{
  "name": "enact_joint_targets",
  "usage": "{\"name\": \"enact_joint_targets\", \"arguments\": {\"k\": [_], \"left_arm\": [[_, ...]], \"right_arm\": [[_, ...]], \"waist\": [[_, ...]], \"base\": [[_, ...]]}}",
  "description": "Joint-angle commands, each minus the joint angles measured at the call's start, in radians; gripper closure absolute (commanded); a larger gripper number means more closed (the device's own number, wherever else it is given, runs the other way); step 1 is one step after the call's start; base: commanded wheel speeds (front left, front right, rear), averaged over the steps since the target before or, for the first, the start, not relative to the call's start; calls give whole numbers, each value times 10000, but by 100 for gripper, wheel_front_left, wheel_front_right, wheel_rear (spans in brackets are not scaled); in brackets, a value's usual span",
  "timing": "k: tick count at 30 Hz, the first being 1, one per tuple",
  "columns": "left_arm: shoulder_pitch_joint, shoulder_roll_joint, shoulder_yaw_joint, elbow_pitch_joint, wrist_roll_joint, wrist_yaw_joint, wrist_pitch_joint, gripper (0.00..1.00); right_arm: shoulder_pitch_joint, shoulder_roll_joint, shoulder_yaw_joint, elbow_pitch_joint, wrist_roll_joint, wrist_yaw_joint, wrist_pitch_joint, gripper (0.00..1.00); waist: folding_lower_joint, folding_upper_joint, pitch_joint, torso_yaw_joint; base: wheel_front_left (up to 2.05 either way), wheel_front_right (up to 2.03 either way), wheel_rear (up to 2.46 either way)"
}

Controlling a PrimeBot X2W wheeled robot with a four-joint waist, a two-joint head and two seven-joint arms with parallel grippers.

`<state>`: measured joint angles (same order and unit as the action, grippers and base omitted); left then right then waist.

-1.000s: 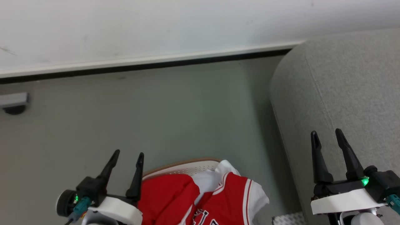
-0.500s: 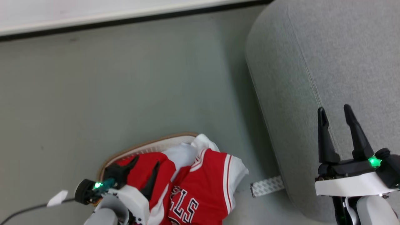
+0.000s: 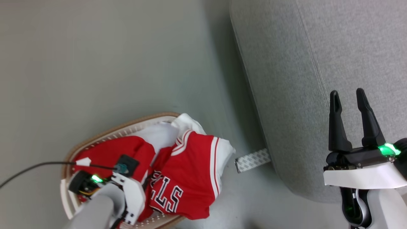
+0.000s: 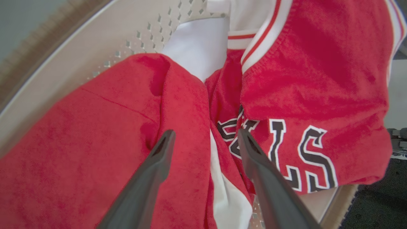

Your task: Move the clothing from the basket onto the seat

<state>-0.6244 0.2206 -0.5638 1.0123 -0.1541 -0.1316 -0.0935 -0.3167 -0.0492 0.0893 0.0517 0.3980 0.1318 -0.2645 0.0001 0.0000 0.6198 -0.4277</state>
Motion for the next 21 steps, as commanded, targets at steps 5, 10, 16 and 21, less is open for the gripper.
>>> {"name": "enact_joint_targets", "arguments": {"k": [5,10,16,21], "left_arm": [[-861,419,-422,994,148,24,662,0],[-1376,521,-685,1677,412,185,1139,0],[-1672,403,-1209,2250,775,212,1817,0],[-1667,370,-1336,2438,748,228,1849,0]], "right_arm": [[-294,-21,117,-159,429,-21,0,0],[-381,-21,310,-195,709,-21,1,0],[-306,-22,365,-271,854,-21,1,0],[-199,-22,291,-306,879,-21,1,0]], "waist": [[-1,0,1010,-605],[-1,0,1424,-937],[-1,0,1649,-1039],[-1,0,1752,-1012]], "base": [[0,0,0],[0,0,0],[0,0,0],[0,0,0]]}}
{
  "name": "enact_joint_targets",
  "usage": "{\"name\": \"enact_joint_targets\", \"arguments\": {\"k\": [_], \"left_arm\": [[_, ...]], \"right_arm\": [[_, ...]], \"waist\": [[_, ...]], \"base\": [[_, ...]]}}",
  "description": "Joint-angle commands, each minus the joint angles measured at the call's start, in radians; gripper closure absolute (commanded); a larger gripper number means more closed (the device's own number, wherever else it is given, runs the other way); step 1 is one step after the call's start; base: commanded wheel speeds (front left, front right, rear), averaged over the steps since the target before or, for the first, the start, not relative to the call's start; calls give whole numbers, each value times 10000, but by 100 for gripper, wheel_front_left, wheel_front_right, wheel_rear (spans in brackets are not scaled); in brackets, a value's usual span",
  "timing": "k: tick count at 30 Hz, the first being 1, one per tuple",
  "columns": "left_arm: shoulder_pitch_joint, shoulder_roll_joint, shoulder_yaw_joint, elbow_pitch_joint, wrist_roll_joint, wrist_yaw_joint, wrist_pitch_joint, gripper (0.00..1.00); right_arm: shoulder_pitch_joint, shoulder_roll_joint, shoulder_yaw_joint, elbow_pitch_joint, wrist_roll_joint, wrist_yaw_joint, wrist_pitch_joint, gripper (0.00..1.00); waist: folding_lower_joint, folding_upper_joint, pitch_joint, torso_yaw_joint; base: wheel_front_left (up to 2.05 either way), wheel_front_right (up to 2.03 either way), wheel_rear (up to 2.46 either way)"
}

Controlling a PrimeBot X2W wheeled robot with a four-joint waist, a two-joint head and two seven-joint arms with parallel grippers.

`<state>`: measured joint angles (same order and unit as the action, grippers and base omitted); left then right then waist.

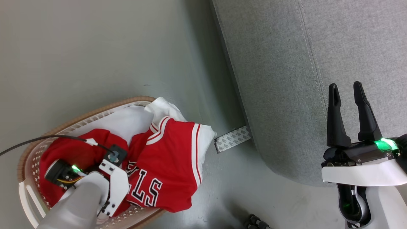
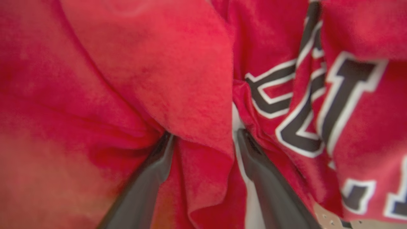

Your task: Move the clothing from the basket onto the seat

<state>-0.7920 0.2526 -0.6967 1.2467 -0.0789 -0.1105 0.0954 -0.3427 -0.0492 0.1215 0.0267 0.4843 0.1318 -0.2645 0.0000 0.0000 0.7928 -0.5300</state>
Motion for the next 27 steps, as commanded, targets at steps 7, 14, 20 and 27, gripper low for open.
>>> {"name": "enact_joint_targets", "arguments": {"k": [7,14,20,27], "left_arm": [[-22,199,55,152,-283,26,-796,100],[57,-313,83,199,-577,-77,-1506,100],[350,-1154,129,217,-1065,-165,-2234,100],[849,-1730,124,47,-1728,-200,-2991,100]], "right_arm": [[-226,-24,187,93,22,-21,1,0],[-306,-27,-30,257,-441,-21,1,0],[-97,-30,-407,451,-1123,-21,1,0],[135,-33,-562,705,-1695,-21,1,0]], "waist": [[0,0,-55,-32],[0,0,-847,422],[0,0,-2140,1285],[0,0,-3525,2022]], "base": [[0,0,0],[0,0,0],[0,0,0],[0,0,0]]}}
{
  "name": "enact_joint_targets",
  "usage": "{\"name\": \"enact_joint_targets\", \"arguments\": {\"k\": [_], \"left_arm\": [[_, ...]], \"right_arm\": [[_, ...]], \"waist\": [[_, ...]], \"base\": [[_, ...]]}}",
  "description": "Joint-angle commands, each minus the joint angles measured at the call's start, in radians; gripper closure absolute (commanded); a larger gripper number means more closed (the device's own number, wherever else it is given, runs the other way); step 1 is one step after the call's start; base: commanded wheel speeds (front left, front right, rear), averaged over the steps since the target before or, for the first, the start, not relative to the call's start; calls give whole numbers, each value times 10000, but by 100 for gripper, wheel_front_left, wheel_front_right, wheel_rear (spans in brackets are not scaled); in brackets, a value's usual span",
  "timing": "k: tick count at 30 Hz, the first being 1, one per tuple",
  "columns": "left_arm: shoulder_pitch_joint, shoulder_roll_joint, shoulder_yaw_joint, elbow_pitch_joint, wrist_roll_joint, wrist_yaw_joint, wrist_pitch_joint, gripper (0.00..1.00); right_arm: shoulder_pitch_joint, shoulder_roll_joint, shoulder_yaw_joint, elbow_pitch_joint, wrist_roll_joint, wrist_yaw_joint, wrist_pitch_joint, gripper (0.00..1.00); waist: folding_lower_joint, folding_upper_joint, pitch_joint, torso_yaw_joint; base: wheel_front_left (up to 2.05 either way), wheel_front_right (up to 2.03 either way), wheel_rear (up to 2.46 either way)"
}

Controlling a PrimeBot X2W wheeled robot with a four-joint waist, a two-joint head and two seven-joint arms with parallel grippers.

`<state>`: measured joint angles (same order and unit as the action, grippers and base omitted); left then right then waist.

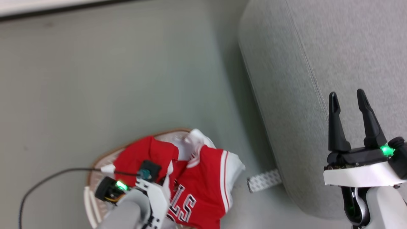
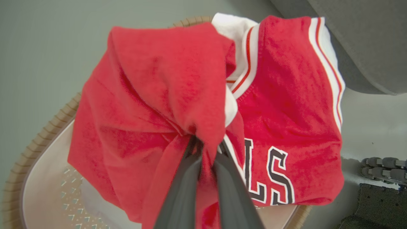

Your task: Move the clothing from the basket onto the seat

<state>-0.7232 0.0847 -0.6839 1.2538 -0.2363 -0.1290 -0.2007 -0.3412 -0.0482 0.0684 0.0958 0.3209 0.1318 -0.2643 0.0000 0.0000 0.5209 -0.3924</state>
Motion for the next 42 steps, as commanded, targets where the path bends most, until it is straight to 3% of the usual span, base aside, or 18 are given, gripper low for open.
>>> {"name": "enact_joint_targets", "arguments": {"k": [1,12,25,42], "left_arm": [[277,-117,-68,-142,-234,-16,-129,100],[1281,-212,-1078,-2806,-2055,-7,-644,100],[1875,609,325,-7024,-2306,161,-637,100],[1506,1105,1103,-9531,-2775,791,-68,100]], "right_arm": [[192,-41,-51,70,-116,-21,-1,0],[900,-41,67,640,-643,-21,-1,0],[1604,-37,361,1044,-487,-21,-1,0],[1825,-38,1281,1193,-351,-21,-1,0]], "waist": [[0,0,-1033,770],[0,0,-3041,1911],[0,0,-4485,2544],[0,0,-5154,2949]], "base": [[0,0,0],[0,0,0],[0,0,0],[0,0,0]]}}
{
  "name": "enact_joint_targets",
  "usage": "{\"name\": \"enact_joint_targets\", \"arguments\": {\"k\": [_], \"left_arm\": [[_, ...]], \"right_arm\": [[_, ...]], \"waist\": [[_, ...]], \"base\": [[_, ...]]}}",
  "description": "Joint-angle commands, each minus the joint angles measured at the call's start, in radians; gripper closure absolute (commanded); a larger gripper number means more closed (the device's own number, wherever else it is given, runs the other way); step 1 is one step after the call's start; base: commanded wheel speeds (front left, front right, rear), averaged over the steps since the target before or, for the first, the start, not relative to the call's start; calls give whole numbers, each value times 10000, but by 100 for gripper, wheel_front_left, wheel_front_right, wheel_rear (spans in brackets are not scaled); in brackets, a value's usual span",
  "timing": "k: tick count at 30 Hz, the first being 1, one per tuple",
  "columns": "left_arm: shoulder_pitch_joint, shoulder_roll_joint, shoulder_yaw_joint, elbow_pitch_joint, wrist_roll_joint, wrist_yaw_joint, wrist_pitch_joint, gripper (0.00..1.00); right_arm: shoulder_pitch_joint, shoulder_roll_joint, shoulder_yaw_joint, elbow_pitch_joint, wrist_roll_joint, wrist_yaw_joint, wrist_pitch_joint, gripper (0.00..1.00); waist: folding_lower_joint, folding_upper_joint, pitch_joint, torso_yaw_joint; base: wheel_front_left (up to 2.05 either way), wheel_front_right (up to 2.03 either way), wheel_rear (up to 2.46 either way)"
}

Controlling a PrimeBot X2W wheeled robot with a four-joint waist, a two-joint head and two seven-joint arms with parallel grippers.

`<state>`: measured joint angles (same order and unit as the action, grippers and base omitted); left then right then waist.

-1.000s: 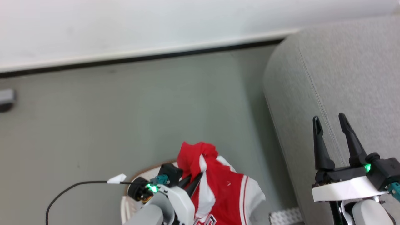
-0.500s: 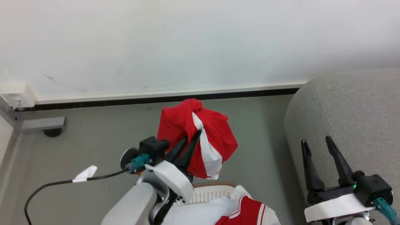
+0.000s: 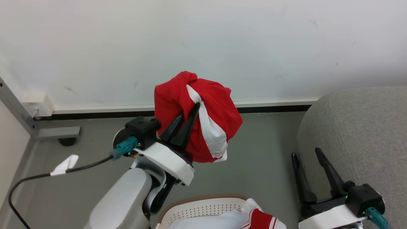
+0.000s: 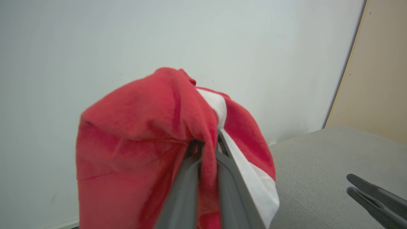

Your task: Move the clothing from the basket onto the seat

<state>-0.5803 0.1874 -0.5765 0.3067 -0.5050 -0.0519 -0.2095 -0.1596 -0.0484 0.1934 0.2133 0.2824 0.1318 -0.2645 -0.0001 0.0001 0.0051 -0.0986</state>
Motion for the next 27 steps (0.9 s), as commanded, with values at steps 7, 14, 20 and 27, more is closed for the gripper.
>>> {"name": "enact_joint_targets", "arguments": {"k": [7,14,20,27], "left_arm": [[230,182,-15,-315,-112,132,169,100],[212,177,-131,-344,-142,160,270,100],[100,80,-278,-318,-156,126,339,100],[133,-129,-554,-279,-187,70,400,100]], "right_arm": [[-244,-175,684,119,107,-21,1,0],[-510,-439,1760,296,437,-21,1,0],[-1063,-841,3520,745,708,-21,3,0],[-1953,-791,4882,1878,1202,-21,1,0]], "waist": [[1,-1,70,81],[1,-1,146,135],[1,-1,165,253],[1,-1,102,570]], "base": [[0,0,0],[0,0,0],[0,0,0],[0,0,0]]}}
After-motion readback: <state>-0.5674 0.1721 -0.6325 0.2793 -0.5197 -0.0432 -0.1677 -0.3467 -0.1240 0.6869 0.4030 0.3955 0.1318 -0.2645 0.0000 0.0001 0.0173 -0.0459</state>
